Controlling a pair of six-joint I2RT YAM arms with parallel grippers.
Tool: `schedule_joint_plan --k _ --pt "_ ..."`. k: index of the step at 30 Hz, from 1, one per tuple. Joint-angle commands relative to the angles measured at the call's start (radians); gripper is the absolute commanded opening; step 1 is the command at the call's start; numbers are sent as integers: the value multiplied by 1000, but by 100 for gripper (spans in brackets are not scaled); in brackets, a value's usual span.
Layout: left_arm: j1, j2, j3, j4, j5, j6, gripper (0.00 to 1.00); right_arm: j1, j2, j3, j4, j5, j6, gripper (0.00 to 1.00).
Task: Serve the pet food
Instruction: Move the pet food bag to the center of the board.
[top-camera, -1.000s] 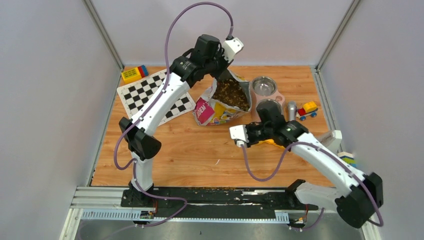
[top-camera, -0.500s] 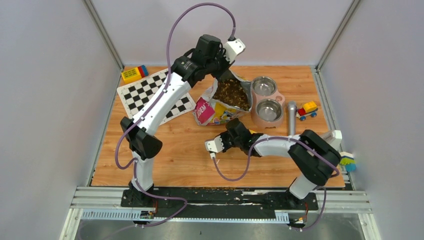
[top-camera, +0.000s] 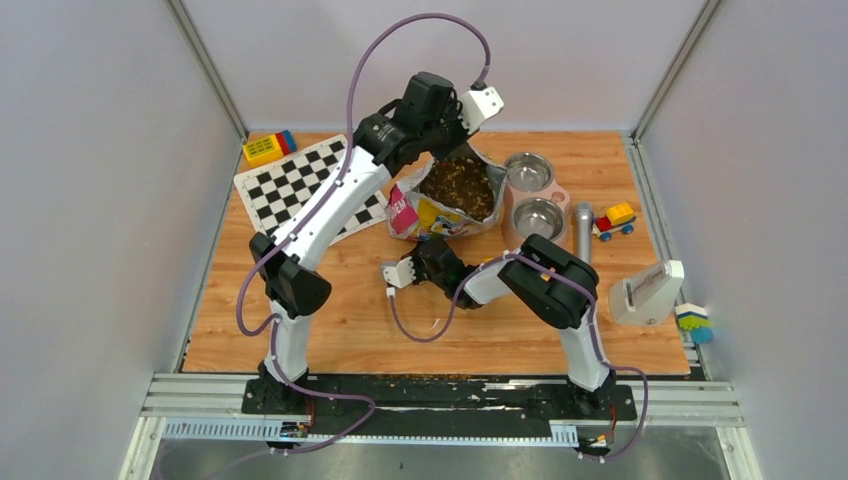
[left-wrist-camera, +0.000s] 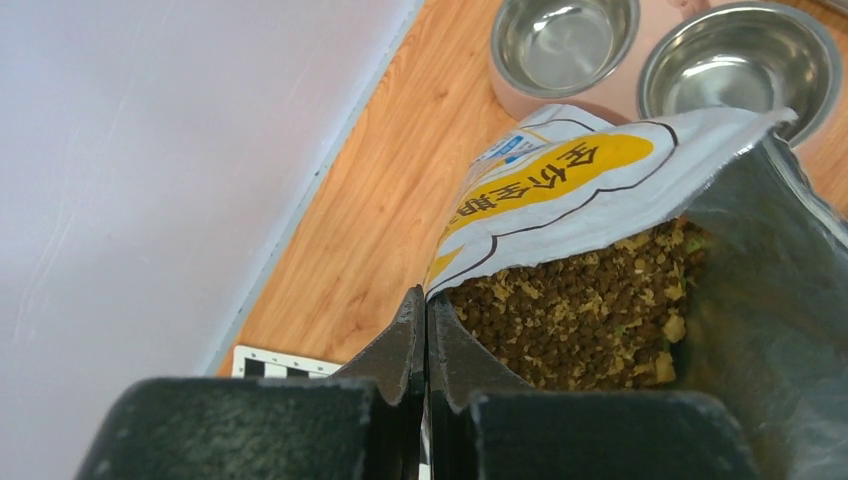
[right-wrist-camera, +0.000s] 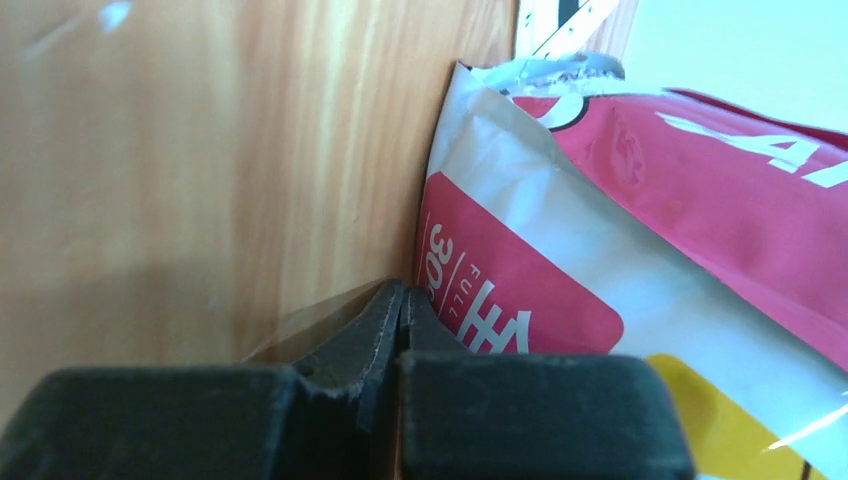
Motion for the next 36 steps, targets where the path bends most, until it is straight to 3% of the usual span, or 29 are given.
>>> schedule_joint_plan --k 1,12,17,26,30,36 --pt "-38 -30 47 125 -56 58 0 -48 63 134 41 40 23 0" --pt "-41 -61 -68 246 -252 96 0 -169 173 354 -42 -57 -14 0" --pt "-40 -49 -72 278 -373 97 0 -185 170 375 -87 -107 -48 0" --pt "-38 -62 -78 310 -442 95 0 -196 -157 236 -544 -309 58 0" --pt "-31 -54 -57 308 -461 98 0 -203 -264 165 -594 -289 -5 0" --pt "-4 -36 -9 283 -458 67 0 -247 -252 151 -635 -220 -75 0"
